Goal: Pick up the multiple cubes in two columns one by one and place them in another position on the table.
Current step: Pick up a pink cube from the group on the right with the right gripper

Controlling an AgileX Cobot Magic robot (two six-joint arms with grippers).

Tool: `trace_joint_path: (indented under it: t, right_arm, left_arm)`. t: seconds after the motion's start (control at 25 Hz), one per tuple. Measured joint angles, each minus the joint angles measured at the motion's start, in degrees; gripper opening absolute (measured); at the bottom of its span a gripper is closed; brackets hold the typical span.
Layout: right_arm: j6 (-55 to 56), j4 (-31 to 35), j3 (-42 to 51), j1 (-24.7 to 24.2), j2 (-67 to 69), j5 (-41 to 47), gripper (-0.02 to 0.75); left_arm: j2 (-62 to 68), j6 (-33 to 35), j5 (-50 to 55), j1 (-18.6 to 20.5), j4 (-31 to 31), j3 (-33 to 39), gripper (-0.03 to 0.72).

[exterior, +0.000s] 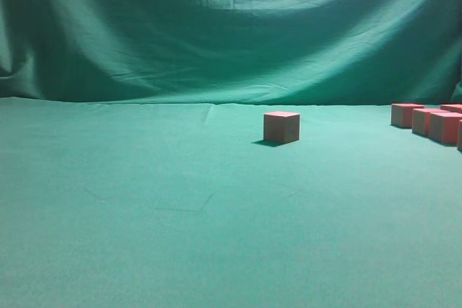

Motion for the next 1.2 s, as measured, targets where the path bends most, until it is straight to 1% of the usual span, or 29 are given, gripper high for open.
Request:
trace_joint_path:
  t: [0.08, 0.16, 0.36, 0.52, 0.68, 0.8, 1.04, 1.2]
  right_arm:
    - [0.4, 0.0, 5.3, -2.5, 0.0, -1.0, 0.527]
    - [0.4, 0.0, 11.4, -3.7, 0.0, -4.2, 0.527]
    - [0.4, 1.7, 23.0, -4.3, 0.0, -14.7, 0.527]
    - [0.4, 2.3, 28.6, -5.7, 0.0, -20.8, 0.527]
    - [-0.6, 2.9, 29.1, -6.3, 2.0, -24.2, 0.527]
    - [-1.4, 3.6, 29.1, -6.3, 6.1, -25.0, 0.527]
    - [-2.1, 3.7, 29.1, -6.3, 11.6, -30.1, 0.527]
    - [-2.3, 3.7, 29.1, -6.3, 14.2, -31.9, 0.527]
  left_arm:
    - [0.0, 0.0, 0.0, 0.0, 0.0, 0.0, 0.000]
    - [0.0, 0.0, 0.0, 0.0, 0.0, 0.0, 0.000]
    - [0.0, 0.0, 0.0, 0.0, 0.0, 0.0, 0.000]
    - [0.0, 0.0, 0.0, 0.0, 0.0, 0.0, 0.000]
    - [0.0, 0.0, 0.0, 0.0, 0.0, 0.0, 0.000]
    - [0.0, 0.0, 0.0, 0.0, 0.0, 0.0, 0.000]
    - [0.0, 0.0, 0.0, 0.0, 0.0, 0.0, 0.000]
    - [0.0, 0.0, 0.0, 0.0, 0.0, 0.0, 0.000]
